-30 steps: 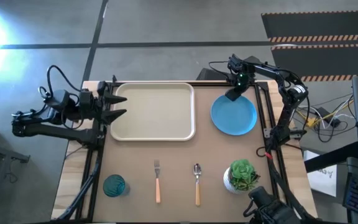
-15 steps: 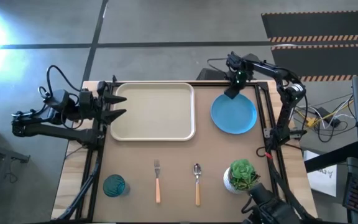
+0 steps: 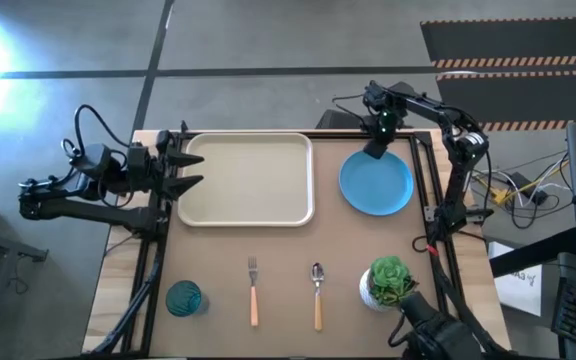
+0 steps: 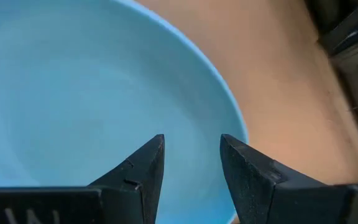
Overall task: Pick and place plate/cup/fork/spoon on tray
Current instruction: Put the light blue plate on the white serving tray
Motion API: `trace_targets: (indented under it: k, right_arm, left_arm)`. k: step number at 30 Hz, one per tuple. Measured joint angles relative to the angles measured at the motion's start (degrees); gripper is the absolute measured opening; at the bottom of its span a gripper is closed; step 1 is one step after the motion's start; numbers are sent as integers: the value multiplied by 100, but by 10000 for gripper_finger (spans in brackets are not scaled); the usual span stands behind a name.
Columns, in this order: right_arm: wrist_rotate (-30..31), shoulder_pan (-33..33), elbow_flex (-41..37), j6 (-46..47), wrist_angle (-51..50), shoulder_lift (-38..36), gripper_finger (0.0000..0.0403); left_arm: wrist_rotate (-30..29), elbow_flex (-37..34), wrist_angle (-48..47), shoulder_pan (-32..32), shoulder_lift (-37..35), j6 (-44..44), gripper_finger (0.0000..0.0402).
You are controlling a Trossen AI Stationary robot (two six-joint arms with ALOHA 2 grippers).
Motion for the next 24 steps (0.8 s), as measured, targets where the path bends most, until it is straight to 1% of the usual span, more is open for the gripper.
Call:
trace_targets:
  k: [9,18,24]
  right_arm:
    - [459,-1,0,-327,28,173,145]
    - [418,-120,0,-397,270,186,143]
    - [362,-151,-2,-381,266,443,143]
  left_arm:
    - [-2,0,0,0,55,0,185]
    - [-2,-2,2,0,177,0,185]
    - [-2,-2,37,0,231,2,185]
